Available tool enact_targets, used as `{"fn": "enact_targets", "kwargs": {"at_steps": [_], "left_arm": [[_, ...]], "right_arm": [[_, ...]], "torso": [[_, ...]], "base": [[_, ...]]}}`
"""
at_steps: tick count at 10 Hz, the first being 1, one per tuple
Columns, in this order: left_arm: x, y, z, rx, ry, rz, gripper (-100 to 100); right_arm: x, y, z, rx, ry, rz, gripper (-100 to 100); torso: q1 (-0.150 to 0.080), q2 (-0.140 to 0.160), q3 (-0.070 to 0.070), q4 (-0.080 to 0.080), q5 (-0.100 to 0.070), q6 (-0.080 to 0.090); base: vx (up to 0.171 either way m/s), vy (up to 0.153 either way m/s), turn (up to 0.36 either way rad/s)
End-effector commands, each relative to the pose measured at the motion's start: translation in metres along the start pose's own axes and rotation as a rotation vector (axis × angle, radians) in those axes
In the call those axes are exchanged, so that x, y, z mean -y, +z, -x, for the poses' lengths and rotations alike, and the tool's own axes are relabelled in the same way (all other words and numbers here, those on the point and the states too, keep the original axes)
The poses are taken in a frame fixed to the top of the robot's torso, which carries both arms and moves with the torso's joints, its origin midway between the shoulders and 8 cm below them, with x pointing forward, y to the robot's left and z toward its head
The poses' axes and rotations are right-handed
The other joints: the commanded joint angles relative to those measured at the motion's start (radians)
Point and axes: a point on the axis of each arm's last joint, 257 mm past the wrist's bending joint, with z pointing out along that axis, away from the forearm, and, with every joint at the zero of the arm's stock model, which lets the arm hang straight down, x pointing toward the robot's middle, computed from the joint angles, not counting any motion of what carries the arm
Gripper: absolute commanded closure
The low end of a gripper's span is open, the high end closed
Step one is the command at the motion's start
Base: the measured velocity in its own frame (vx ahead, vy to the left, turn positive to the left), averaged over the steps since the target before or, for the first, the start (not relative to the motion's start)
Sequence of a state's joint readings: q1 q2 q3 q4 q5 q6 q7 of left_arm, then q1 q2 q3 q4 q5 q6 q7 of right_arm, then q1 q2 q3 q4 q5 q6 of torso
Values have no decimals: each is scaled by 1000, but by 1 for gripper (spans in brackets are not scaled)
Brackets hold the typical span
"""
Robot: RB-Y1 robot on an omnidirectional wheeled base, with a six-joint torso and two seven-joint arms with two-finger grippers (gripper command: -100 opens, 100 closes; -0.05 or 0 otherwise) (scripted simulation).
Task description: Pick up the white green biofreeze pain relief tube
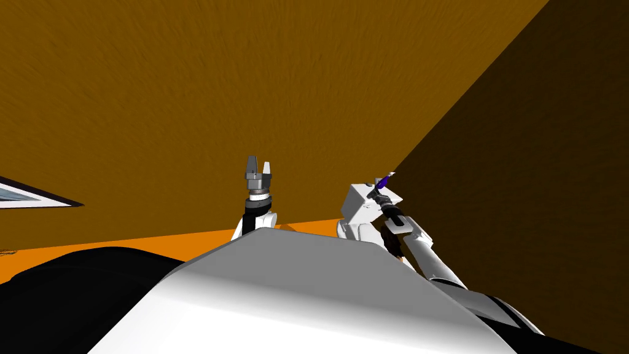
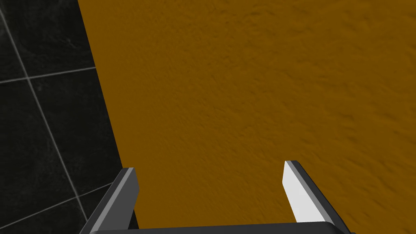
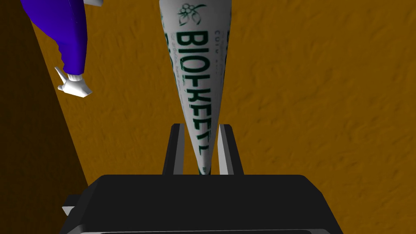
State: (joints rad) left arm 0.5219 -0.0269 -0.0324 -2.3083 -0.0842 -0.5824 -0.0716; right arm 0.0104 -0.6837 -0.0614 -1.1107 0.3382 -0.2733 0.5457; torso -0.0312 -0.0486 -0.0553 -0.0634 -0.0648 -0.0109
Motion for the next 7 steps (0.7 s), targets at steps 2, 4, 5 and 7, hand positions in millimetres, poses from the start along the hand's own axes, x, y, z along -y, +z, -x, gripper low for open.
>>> {"fn": "enact_targets", "kwargs": {"at_steps": [2,4,5,7], "left_arm": [[0,0,0,0,0,0,0],[0,0,0,0,0,0,0],[0,0,0,0,0,0,0],[0,0,0,0,0,0,0]], "right_arm": [[-8,-18,-9,-10,-6,20,100],[1,-30,-6,2,9,-19,100],[-3,-38,-9,-1,4,-10,100],[-10,-53,-13,-7,-4,9,100]], "torso": [[0,2,0,-1,-2,0],[1,5,1,-3,-5,0],[-1,0,-1,-4,-5,1],[-2,-1,-3,-5,-6,1]], "base": [[7,0,0],[34,-14,1],[107,-37,-1],[42,-17,1]]}}
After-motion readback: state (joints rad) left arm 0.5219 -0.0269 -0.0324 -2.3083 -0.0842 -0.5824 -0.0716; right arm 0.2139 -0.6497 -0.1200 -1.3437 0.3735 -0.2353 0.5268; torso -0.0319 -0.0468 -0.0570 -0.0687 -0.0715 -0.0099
